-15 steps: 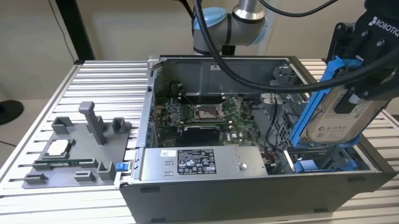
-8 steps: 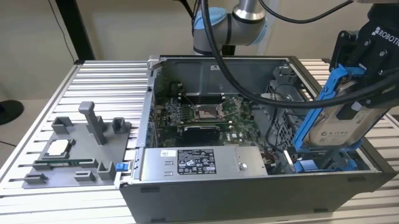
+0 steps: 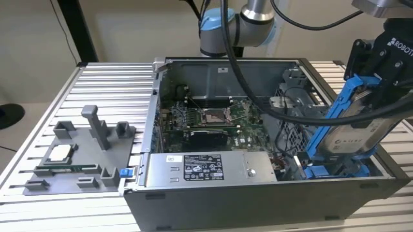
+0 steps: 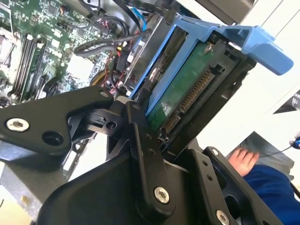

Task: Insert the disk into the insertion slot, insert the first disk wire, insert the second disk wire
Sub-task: 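Insert the disk into the insertion slot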

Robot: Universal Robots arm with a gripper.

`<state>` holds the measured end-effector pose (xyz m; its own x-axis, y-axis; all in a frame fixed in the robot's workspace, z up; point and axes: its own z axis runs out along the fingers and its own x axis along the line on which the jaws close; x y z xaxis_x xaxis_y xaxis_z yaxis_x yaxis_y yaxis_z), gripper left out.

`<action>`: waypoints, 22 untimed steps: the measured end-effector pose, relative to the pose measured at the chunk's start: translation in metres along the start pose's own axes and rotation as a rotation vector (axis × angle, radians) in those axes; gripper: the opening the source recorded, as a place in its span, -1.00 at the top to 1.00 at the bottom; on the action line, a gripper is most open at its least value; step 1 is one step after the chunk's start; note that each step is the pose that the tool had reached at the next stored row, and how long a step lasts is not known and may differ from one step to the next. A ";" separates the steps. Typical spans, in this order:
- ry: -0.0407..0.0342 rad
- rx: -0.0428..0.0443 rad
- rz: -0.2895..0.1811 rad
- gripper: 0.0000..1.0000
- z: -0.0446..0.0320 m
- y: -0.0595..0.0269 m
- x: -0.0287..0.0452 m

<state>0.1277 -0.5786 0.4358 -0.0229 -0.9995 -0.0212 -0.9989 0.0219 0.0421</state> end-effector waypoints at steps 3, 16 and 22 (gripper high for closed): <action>-0.0006 0.0000 0.000 1.00 0.0054 -0.0002 0.0000; -0.0023 -0.0002 0.000 1.00 0.0266 -0.0007 -0.0071; -0.0053 -0.0002 0.000 1.00 0.0269 0.0007 -0.0072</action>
<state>0.1261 -0.5708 0.4091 -0.0227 -0.9994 -0.0265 -0.9989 0.0216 0.0423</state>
